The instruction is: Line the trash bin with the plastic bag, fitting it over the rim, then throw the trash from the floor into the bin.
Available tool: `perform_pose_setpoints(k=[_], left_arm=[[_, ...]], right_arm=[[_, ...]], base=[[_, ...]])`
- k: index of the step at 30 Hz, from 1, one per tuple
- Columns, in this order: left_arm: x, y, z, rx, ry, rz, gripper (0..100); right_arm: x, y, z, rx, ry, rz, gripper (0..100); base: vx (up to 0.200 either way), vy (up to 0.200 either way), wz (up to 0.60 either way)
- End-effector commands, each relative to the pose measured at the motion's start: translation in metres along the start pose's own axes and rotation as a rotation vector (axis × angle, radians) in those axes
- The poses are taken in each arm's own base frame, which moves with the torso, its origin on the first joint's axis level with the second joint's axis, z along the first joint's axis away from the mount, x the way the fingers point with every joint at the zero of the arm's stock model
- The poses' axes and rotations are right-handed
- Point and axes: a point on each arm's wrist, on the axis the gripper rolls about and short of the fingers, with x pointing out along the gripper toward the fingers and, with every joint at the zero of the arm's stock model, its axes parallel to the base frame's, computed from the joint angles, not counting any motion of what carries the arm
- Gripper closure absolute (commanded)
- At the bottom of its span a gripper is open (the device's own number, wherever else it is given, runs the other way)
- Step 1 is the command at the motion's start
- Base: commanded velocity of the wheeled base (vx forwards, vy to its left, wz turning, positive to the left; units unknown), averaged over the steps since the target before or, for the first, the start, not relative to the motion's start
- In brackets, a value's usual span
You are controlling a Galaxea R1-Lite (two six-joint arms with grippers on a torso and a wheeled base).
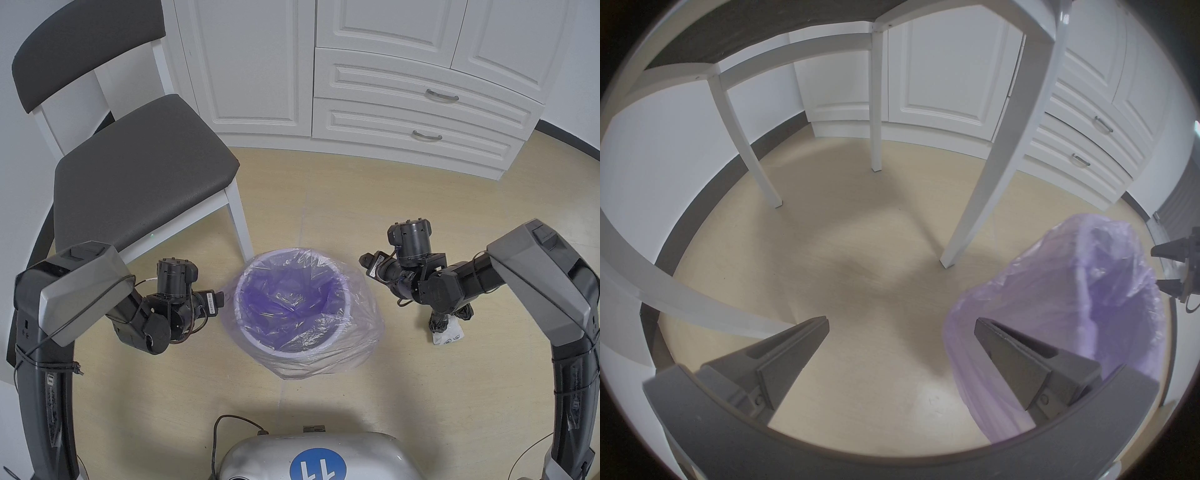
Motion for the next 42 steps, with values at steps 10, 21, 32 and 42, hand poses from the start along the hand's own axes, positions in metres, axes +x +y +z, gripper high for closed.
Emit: perform_pose_setpoints(k=[10,21,32,42], left_arm=[[-0.062,0.037,0.007,0.179,0.106,-0.142,0],[-0.063,0.04,-0.029,0.284,0.169,-0.325,0],[-0.027,0.014,-0.067,0.23,0.132,-0.375,0],[0.011,-0.004,-0.093,0.219,0.112,-0.216,0]], right_arm=[[-0.038,-0.043,-0.021,-0.334,0.329,-0.022,0],[0.002,-0.056,-0.061,-0.314,0.317,-0.008,0],[0.011,-0.055,-0.069,-0.291,0.323,-0.01,0],[0.024,-0.055,-0.075,-0.254,0.319,-0.018,0]], base=[[0.0,0.0,0.0],[0.0,0.0,0.0],[0.0,0.0,0.0],[0.0,0.0,0.0]])
